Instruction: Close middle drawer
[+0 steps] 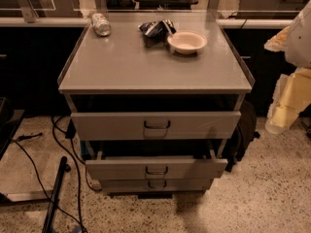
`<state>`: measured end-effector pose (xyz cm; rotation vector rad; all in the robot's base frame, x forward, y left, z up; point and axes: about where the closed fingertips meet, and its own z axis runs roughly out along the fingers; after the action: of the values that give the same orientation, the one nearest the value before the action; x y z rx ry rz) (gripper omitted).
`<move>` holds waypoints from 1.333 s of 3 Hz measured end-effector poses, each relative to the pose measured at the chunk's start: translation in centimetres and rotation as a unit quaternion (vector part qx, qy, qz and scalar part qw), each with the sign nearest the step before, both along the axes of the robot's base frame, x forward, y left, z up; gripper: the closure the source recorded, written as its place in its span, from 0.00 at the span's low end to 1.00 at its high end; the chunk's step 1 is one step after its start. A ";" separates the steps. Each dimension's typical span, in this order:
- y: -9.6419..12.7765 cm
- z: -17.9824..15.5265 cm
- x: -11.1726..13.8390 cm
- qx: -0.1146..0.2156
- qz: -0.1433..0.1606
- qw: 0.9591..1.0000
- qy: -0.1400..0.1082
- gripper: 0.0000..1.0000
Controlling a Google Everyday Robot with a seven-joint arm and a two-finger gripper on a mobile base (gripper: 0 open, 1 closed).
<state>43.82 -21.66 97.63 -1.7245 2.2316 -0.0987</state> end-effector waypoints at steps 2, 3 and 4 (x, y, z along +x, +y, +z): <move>0.0 0.0 0.0 0.000 0.000 1.000 0.000 0.13; 0.1 -1.5 0.0 0.011 -0.004 1.000 -0.006 0.36; 0.4 -5.5 -0.3 0.040 -0.017 0.999 -0.007 0.59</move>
Offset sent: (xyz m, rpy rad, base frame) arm 0.0000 0.0000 0.0000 0.0000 0.0000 0.0000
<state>43.48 -21.22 92.17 -1.6399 2.2229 -0.0290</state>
